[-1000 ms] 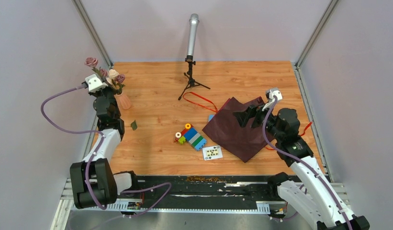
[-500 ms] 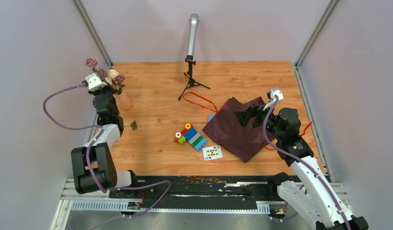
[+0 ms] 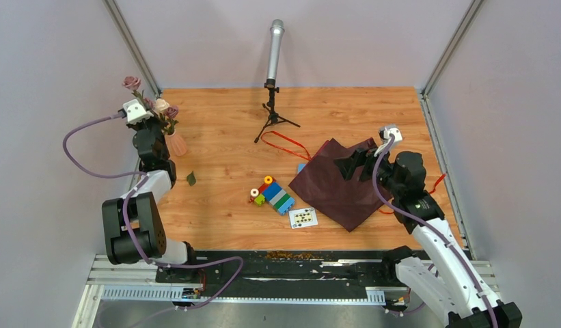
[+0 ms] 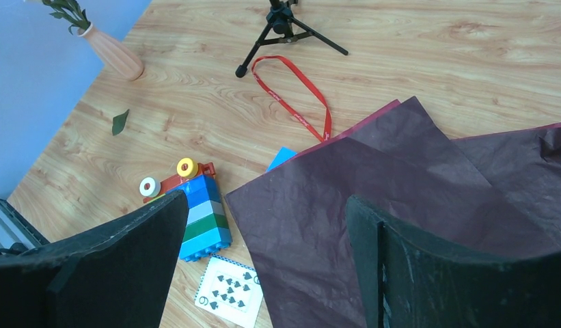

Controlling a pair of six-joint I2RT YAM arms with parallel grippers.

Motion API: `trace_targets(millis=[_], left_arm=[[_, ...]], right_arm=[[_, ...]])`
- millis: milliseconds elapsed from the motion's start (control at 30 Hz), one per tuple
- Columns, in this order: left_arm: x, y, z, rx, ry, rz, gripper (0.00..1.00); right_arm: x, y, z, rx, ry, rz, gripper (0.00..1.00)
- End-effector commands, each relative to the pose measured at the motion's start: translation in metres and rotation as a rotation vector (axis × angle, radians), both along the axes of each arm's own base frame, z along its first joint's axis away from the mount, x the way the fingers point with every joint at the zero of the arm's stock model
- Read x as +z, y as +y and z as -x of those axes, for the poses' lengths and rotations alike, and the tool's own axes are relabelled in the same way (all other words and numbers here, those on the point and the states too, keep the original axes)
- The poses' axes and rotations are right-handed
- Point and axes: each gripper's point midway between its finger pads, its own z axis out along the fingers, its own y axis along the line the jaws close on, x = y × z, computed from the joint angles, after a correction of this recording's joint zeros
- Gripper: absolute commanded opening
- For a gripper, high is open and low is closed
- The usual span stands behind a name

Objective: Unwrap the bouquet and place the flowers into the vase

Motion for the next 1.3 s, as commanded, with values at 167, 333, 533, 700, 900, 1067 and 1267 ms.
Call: trace_targets(millis=[167,333,533,700,900,1067,1267], left_arm=[[0.021,0.0,-0.01,-0.026,-0.058,-0.076,0.0],[0.011,0.002,-0.012,-0.016,-0.037,-0.084,0.0],[-0.003,0.003,-0.016,-0.015,0.001,-0.089,0.0],[-0.018,0.001,-0.022,-0.032,0.029,-0.081,0.0],[-0.042,0.002,-0.026,-0.037,0.079,-0.056,0.0],[-0.062,0.0,-0.029,-0.052,0.126,-0.045,0.0],[-0.091,-0.001,-0.032,-0.063,0.207,-0.022,0.01]], right_arm=[[0.003,0.001,-0.006,0.012,-0.024,-0.031,0.86],[0.002,0.001,-0.007,0.017,-0.018,-0.03,0.86],[0.003,0.002,-0.004,0.04,-0.025,-0.027,0.86],[0.003,0.001,-0.002,0.041,-0.029,-0.019,0.86],[0.001,0.0,-0.002,0.041,-0.024,-0.015,0.86],[-0.002,0.0,-0.004,0.042,-0.018,-0.006,0.86],[-0.005,0.0,-0.007,0.045,-0.009,0.004,0.86]])
